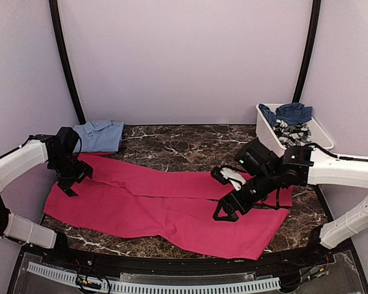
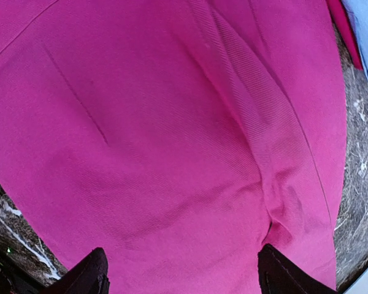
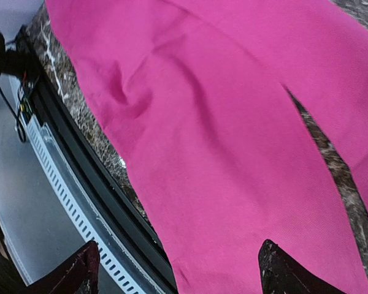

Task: Fold and stack the mixed laundry pile
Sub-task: Flatten out the crumpled trousers at the center of the board.

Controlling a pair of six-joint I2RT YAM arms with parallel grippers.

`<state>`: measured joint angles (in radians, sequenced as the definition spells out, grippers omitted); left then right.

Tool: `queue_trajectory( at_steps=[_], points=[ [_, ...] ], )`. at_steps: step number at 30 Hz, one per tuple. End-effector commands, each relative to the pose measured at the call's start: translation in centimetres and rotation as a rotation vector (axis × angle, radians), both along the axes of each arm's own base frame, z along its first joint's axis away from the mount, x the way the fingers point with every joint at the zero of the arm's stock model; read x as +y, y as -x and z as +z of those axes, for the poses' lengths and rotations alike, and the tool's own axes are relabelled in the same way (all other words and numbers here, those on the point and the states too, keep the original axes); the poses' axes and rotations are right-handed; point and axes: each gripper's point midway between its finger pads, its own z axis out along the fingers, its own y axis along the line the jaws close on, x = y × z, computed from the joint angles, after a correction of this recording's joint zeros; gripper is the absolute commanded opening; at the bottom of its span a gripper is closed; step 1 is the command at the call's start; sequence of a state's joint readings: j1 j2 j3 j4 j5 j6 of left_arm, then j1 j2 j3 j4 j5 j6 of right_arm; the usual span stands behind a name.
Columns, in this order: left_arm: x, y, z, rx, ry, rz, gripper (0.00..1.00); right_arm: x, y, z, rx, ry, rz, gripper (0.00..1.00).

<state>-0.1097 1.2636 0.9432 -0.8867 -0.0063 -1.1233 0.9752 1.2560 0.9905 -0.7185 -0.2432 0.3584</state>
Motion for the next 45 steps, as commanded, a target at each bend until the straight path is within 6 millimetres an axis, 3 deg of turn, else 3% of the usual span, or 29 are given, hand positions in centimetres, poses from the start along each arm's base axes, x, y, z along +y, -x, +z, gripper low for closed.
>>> queue_trajectory(
  at_steps=[1,6,18,28,31,34,35,38,41,42,43,44,45],
  points=[
    [1.1,3.3,-0.8,0.087,-0.004,0.130,0.83,2.5,1.9,-2.6,-0.050,0.120,0.145,0.87],
    [2.1,3.4,-2.0,0.085,-0.003,0.162,0.82,3.9,1.3,-6.1,-0.001,0.160,0.166,0.86],
    [1.0,1.3,-7.6,0.213,0.051,0.134,0.78,3.1,-3.2,-13.3,0.163,0.226,0.046,0.81],
    [0.2,-4.6,-11.8,0.212,0.079,0.080,0.75,0.7,-10.7,-15.4,0.182,0.192,-0.129,0.81],
    [0.3,-8.3,-11.7,0.147,0.084,0.046,0.72,-0.1,-12.6,-15.8,0.172,0.190,-0.160,0.80],
    [0.5,-11.0,-10.4,0.106,0.066,0.021,0.72,-1.4,-15.2,-14.9,0.112,0.219,-0.191,0.80],
    [0.6,-12.5,-9.1,0.067,0.058,0.013,0.72,-1.6,-16.2,-13.9,0.078,0.221,-0.200,0.81],
    [1.1,-13.5,-5.8,-0.007,0.029,0.011,0.74,-1.4,-17.3,-8.7,-0.030,0.189,-0.195,0.82],
    [2.0,-11.4,-1.9,-0.073,-0.007,0.047,0.78,-1.3,-14.9,-4.6,-0.091,0.164,-0.166,0.82],
    [2.6,-9.3,-2.5,-0.038,-0.036,0.076,0.78,-1.1,-13.4,-3.9,-0.095,0.161,-0.144,0.83],
    [2.9,-8.5,-0.6,-0.093,-0.038,0.092,0.80,-1.0,-11.8,-3.8,-0.093,0.168,-0.124,0.84],
    [3.2,-6.5,-1.5,-0.059,-0.038,0.122,0.80,-1.0,-10.3,-3.9,-0.089,0.185,-0.102,0.84],
    [3.3,-5.7,-0.1,-0.107,-0.032,0.136,0.82,-1.0,-8.7,-4.2,-0.084,0.213,-0.074,0.85]
  ],
)
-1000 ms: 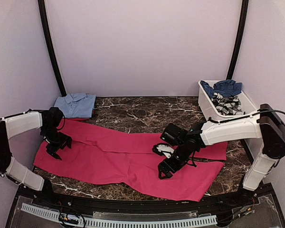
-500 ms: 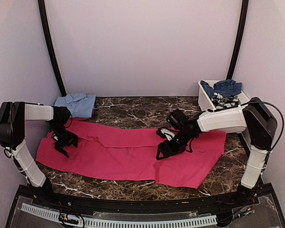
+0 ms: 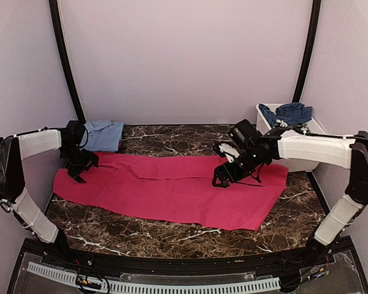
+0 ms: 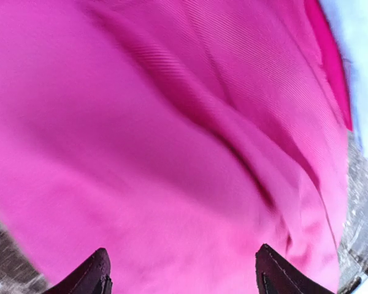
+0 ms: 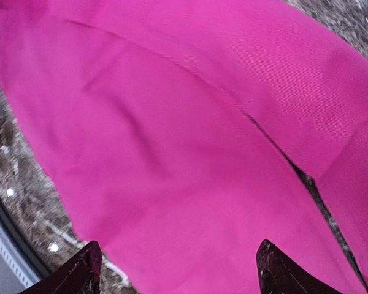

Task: Fold and stack the mixed laundry pile
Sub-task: Flatten out the crumpled trousers at the center of the board.

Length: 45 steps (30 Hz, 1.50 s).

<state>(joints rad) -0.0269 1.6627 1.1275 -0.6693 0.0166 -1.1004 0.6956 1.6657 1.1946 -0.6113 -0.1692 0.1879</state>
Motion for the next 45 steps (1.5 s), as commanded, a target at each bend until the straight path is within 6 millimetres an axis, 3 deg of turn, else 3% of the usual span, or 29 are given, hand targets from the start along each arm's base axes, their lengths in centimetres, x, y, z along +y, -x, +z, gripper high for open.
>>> queue_trajectory(
  at_steps=[1,2,4,6,12,18,27,29,35,39,42,45],
  points=[
    [2.1,5.4,3.3,-0.085,-0.050,0.103,0.82,-0.8,7.1,0.4,0.012,0.129,0.111,0.85],
    [2.1,6.2,4.1,-0.109,-0.047,0.113,0.83,-1.1,8.3,-0.2,0.018,0.177,0.132,0.86],
    [2.6,8.0,3.7,-0.104,-0.034,0.147,0.84,-0.9,10.2,-1.1,0.009,0.244,0.185,0.89],
    [3.0,9.2,3.0,-0.087,-0.013,0.177,0.85,0.4,11.9,-1.4,0.020,0.252,0.274,0.91],
    [5.0,12.6,0.8,-0.019,-0.001,0.297,0.87,-1.1,13.4,-5.8,0.039,0.503,0.377,0.93],
    [6.7,13.1,-1.2,0.016,0.016,0.407,0.85,-1.5,13.1,-6.1,0.028,0.556,0.378,0.92],
    [7.2,12.6,-4.9,0.102,0.027,0.448,0.75,-3.0,12.6,-9.1,0.038,0.739,0.373,0.82],
    [7.3,12.5,-5.4,0.103,0.028,0.450,0.70,-3.7,12.3,-9.8,0.034,0.790,0.362,0.77],
    [7.8,10.9,-5.5,0.070,0.019,0.434,0.46,-5.0,10.7,-10.7,-0.044,0.892,0.359,0.43],
    [7.6,8.2,-4.9,0.002,0.061,0.382,0.05,-5.5,9.0,-9.9,-0.103,0.905,0.316,0.18],
    [7.8,6.8,-4.3,-0.033,0.060,0.360,0.00,-5.9,7.0,-8.1,-0.165,0.892,0.246,0.00],
    [8.2,5.6,-3.2,-0.087,0.042,0.338,0.00,-5.8,4.8,-5.9,-0.228,0.850,0.177,0.00]
  ],
)
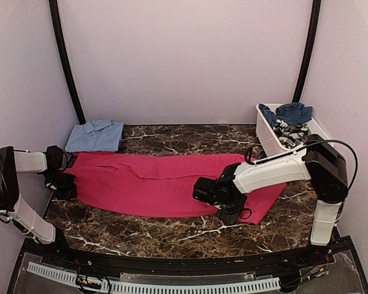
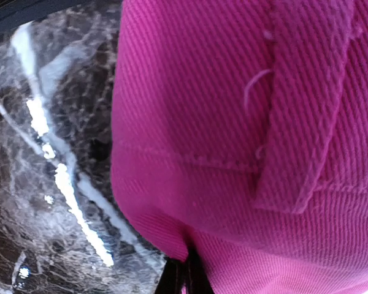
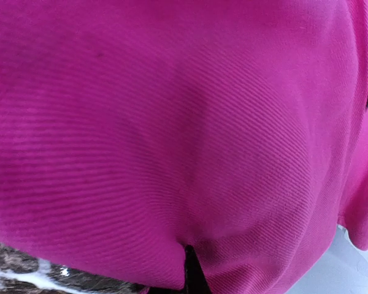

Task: Fold and stack the mixed laundry pile
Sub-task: Flatten out the crumpled trousers at the center of the board.

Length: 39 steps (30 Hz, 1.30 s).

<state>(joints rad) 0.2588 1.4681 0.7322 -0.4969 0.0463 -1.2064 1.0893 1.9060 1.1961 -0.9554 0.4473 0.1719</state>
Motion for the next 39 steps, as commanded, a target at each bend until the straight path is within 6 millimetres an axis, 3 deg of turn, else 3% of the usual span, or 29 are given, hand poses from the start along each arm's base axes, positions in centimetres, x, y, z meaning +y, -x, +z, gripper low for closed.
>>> queue_trajectory(
  at_steps=[1,7,12,17,20,21,22,23,24,27,28,30,33,36,39],
  points=[
    [0.8,-3.2,2.0,-0.119,-0.042,-0.045,0.00,-1.2,-3.8,2.7,-0.146,-0.024,-0.062,0.00],
    [1.0,-3.8,6.2,-0.233,-0.085,-0.074,0.00,0.7,-5.1,7.5,-0.239,-0.139,-0.053,0.00],
    [1.5,-2.4,13.6,-0.408,-0.196,-0.060,0.00,1.6,-5.4,13.3,-0.364,-0.231,-0.054,0.00],
    [1.9,-1.2,23.0,-0.572,-0.328,-0.096,0.00,1.1,-6.2,22.2,-0.562,-0.319,-0.072,0.00],
    [1.9,-0.3,27.1,-0.633,-0.375,-0.105,0.00,0.7,-5.8,28.0,-0.690,-0.372,-0.064,0.00],
    [1.9,0.1,29.4,-0.681,-0.400,-0.106,0.00,0.5,-5.5,29.9,-0.733,-0.388,-0.055,0.00],
    [1.8,0.5,30.1,-0.685,-0.407,-0.108,0.00,0.4,-5.0,31.9,-0.774,-0.415,-0.043,0.00],
    [1.8,1.1,32.3,-0.726,-0.436,-0.105,0.00,0.2,-4.5,33.6,-0.811,-0.432,-0.033,0.00],
    [1.8,1.6,32.9,-0.727,-0.444,-0.107,0.00,0.1,-3.9,35.3,-0.847,-0.445,-0.021,0.00],
    [1.6,3.8,37.5,-0.809,-0.509,-0.101,0.00,-0.6,-1.4,39.6,-0.937,-0.481,0.010,0.00],
    [1.5,4.5,37.6,-0.792,-0.512,-0.100,0.00,-0.6,-0.5,40.5,-0.958,-0.486,0.027,0.00],
    [1.1,6.1,40.1,-0.823,-0.534,-0.093,0.00,0.2,1.7,42.0,-0.984,-0.523,0.076,0.00],
    [0.5,7.9,42.0,-0.875,-0.545,-0.088,0.00,1.5,3.7,42.6,-0.990,-0.523,0.124,0.00],
    [0.3,10.3,43.8,-0.906,-0.564,-0.062,0.00,3.0,4.9,42.9,-0.990,-0.540,0.167,0.00],
    [0.3,11.4,43.7,-0.878,-0.554,-0.048,0.00,2.7,4.6,42.4,-0.976,-0.547,0.141,0.00]
  ],
)
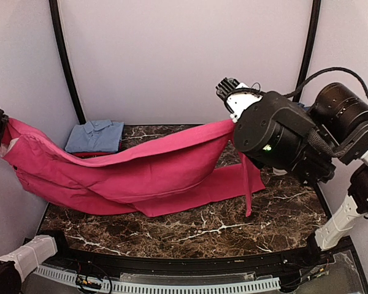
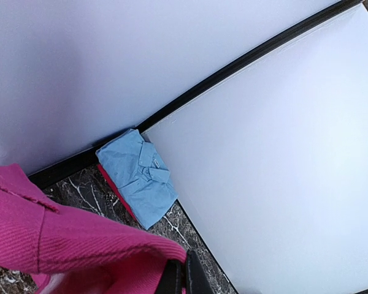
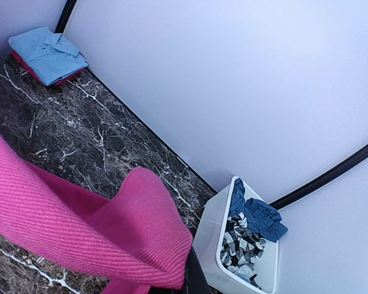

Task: Fold and stack the mixed laundry pile
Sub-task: Flatten out the crumpled trousers at the center of the board.

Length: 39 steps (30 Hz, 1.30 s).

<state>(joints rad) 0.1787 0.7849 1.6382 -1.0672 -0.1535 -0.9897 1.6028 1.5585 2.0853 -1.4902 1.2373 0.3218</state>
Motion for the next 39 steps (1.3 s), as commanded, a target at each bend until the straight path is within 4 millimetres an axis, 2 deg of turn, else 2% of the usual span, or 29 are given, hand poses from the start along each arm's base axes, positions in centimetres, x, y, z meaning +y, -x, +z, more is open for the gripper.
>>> queue_trajectory(
  at_steps=[1,4,6,7,8,9,10,12,14,18,19,20,21,22,23,24,26,28,29,30,31,32,33,34,35,36,37,38,39],
  points=[
    [0.8,2.2,-0.1,0.049,-0.005,0.069,0.00,-1.9,-1.2,-0.4,-0.015,0.012,-0.082,0.00],
    [1.1,0.9,-2.4,0.136,0.014,0.075,0.00,-3.7,-3.4,-3.8,0.084,0.053,-0.152,0.00],
    [1.2,-1.1,-4.6,0.192,0.032,0.065,0.00,-5.0,-5.0,-6.7,0.182,0.076,-0.186,0.00],
    [1.3,-2.4,-6.7,0.251,0.054,0.061,0.00,-5.2,-5.7,-8.0,0.218,0.077,-0.189,0.00],
    [1.3,-3.5,-7.1,0.248,0.055,0.054,0.00,-5.2,-6.5,-9.4,0.258,0.082,-0.171,0.00],
    [1.4,-4.8,-9.1,0.305,0.072,0.047,0.00,-4.9,-7.6,-10.5,0.285,0.064,-0.150,0.00],
    [1.5,-5.9,-9.6,0.305,0.076,0.047,0.00,-4.5,-8.6,-11.2,0.309,0.034,-0.122,0.00],
    [1.9,-8.5,-12.5,0.372,0.084,0.036,0.00,-3.3,-11.3,-13.0,0.370,-0.014,-0.067,0.00],
    [2.3,-11.1,-14.8,0.425,0.094,0.034,0.00,-2.9,-14.4,-15.5,0.435,0.039,-0.040,0.00],
    [2.9,-16.0,-20.6,0.532,0.128,0.022,0.00,-0.4,-19.8,-20.8,0.549,0.158,0.010,0.00],
    [3.1,-17.1,-22.8,0.588,0.133,0.022,0.00,-0.1,-21.6,-21.7,0.559,0.173,0.003,0.00],
    [3.5,-18.1,-23.5,0.590,0.127,0.032,0.00,0.0,-23.5,-22.8,0.567,0.190,-0.014,0.00],
    [3.8,-19.0,-25.7,0.643,0.133,0.032,0.00,-0.2,-25.4,-23.5,0.566,0.197,-0.040,0.02],
    [4.0,-20.8,-27.3,0.652,0.136,0.016,0.00,-0.5,-27.4,-24.0,0.560,0.209,-0.085,0.12],
    [4.3,-21.6,-27.8,0.663,0.125,0.005,0.00,-0.8,-28.9,-24.6,0.564,0.221,-0.118,0.29],
    [4.5,-23.1,-29.0,0.690,0.127,-0.010,0.00,-1.2,-30.1,-24.7,0.557,0.229,-0.148,0.34],
    [4.8,-25.1,-30.0,0.714,0.117,-0.037,0.06,-2.2,-31.8,-24.0,0.527,0.214,-0.211,0.59],
    [4.9,-26.4,-29.5,0.713,0.085,-0.066,0.18,-3.4,-32.2,-22.5,0.514,0.181,-0.265,0.65],
    [4.9,-26.8,-29.0,0.699,0.065,-0.074,0.29,-3.8,-31.8,-21.8,0.518,0.149,-0.273,0.68],
    [4.7,-27.1,-27.8,0.681,0.019,-0.097,0.37,-4.1,-31.2,-21.1,0.526,0.108,-0.267,0.72],
    [4.5,-27.6,-26.8,0.652,-0.018,-0.118,0.51,-4.3,-30.5,-20.4,0.537,0.048,-0.259,0.75],
    [3.3,-27.8,-25.1,0.623,-0.096,-0.179,0.57,-4.5,-29.6,-20.1,0.556,0.006,-0.241,0.76],
    [2.5,-28.3,-24.3,0.595,-0.147,-0.210,0.69,-4.6,-28.6,-19.7,0.584,-0.051,-0.218,0.77],
    [0.4,-28.4,-22.6,0.559,-0.235,-0.290,0.76,-4.5,-27.3,-19.8,0.622,-0.102,-0.189,0.77],
    [-1.1,-28.6,-21.9,0.529,-0.268,-0.341,0.85,-4.2,-26.0,-19.9,0.649,-0.152,-0.152,0.78],
    [-3.8,-28.4,-20.7,0.495,-0.333,-0.430,0.87,-4.1,-24.9,-20.4,0.674,-0.182,-0.128,0.81],
    [-5.7,-28.3,-20.8,0.466,-0.345,-0.496,0.93,-4.3,-24.0,-21.4,0.700,-0.195,-0.126,0.86],
    [-8.5,-27.9,-19.7,0.419,-0.389,-0.584,0.95,-4.7,-23.3,-22.8,0.727,-0.187,-0.135,0.88],
    [-10.8,-27.7,-20.1,0.379,-0.389,-0.673,0.98,-5.0,-23.2,-23.6,0.739,-0.180,-0.147,0.89]
  ],
)
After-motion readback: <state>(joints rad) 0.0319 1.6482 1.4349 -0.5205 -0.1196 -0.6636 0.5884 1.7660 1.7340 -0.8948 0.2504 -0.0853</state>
